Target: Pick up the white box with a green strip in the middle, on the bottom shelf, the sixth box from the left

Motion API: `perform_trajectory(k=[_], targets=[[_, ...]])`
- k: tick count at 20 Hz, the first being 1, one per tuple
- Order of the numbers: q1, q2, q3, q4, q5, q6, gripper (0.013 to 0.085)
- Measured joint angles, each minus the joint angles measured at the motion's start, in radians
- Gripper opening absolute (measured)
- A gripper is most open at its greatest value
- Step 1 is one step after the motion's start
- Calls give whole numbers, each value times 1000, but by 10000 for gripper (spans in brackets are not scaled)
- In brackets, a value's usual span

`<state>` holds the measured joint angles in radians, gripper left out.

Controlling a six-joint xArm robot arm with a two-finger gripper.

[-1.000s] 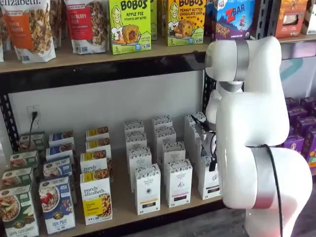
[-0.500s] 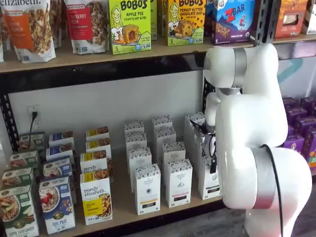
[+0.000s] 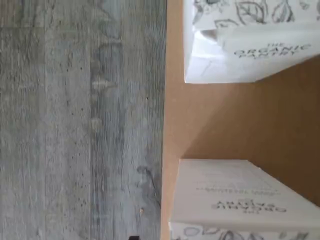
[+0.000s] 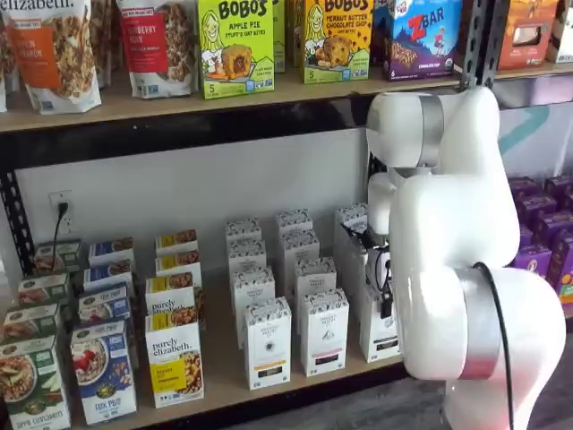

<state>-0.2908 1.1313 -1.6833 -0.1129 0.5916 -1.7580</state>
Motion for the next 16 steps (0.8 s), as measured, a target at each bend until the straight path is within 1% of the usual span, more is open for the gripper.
perform_trajectory(k=[2,4,5,7,16], targets=[[0,2,-3,6,1,-5,850],[-1,4,-4,12,1,-11,770],[-1,4,-5,13,2,-13,770],[-2,4,-6,13,5,-13,690],[-2,-3,1,12,7,-13,690]])
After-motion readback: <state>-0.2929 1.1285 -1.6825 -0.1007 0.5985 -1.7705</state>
